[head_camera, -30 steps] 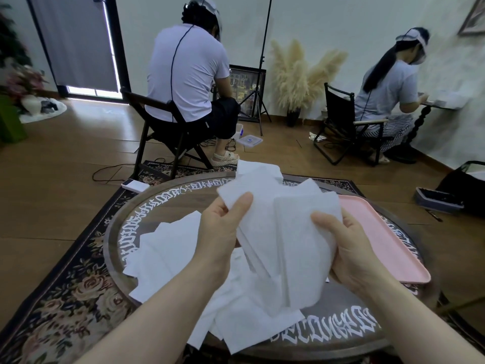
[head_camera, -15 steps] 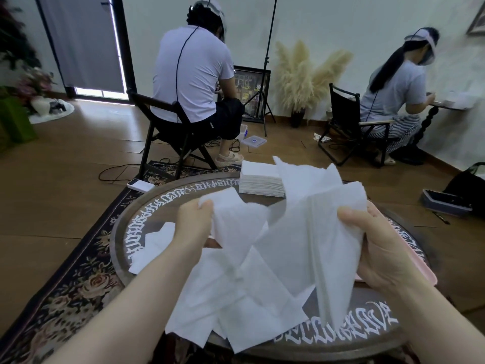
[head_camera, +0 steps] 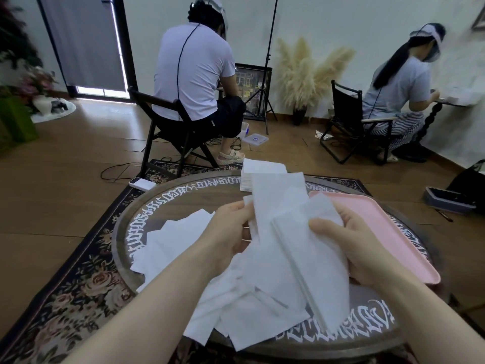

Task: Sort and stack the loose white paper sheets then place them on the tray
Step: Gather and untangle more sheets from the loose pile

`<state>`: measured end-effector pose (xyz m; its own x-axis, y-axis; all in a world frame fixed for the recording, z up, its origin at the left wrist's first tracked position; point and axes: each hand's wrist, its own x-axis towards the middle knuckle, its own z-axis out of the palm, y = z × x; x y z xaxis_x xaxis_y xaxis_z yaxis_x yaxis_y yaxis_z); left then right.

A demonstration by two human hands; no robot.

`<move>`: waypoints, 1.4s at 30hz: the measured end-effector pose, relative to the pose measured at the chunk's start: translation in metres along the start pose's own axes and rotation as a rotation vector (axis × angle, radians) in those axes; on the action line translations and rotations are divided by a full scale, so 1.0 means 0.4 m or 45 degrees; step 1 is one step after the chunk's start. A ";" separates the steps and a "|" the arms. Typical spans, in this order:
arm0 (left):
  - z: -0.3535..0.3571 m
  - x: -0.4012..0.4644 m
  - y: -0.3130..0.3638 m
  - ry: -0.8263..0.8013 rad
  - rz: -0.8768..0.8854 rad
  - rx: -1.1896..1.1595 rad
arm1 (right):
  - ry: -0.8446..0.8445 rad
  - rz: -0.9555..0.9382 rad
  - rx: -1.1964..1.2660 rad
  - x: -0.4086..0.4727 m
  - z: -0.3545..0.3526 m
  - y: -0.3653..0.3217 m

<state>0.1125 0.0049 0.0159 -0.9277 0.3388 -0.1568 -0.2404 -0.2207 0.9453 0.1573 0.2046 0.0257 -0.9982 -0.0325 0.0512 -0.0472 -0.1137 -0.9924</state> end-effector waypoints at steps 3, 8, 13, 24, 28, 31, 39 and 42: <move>0.019 -0.017 -0.003 -0.142 -0.140 -0.344 | 0.066 -0.031 -0.043 0.006 -0.002 0.008; 0.032 -0.031 -0.021 -0.081 0.076 -0.134 | 0.096 -0.083 -0.119 0.006 -0.008 0.013; 0.022 -0.020 -0.017 0.160 0.224 -0.226 | 0.350 -0.317 -0.040 -0.003 -0.004 -0.020; 0.081 -0.032 -0.066 0.176 0.228 -0.423 | 0.378 -0.195 0.032 0.016 0.058 0.033; 0.083 -0.031 -0.069 0.140 0.169 -0.518 | 0.392 -0.212 -0.056 0.024 0.050 0.045; 0.082 -0.033 -0.066 0.121 0.168 -0.555 | 0.404 -0.229 -0.093 0.023 0.047 0.046; 0.081 -0.037 -0.071 0.102 0.123 -0.549 | 0.442 -0.267 -0.177 0.017 0.061 0.043; 0.078 -0.037 -0.074 0.080 0.112 -0.542 | 0.478 -0.272 -0.190 0.019 0.062 0.043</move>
<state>0.1422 0.0348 -0.0010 -0.9623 0.2482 -0.1109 -0.2439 -0.6081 0.7555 0.1499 0.1776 0.0118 -0.9087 0.3415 0.2400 -0.2312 0.0668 -0.9706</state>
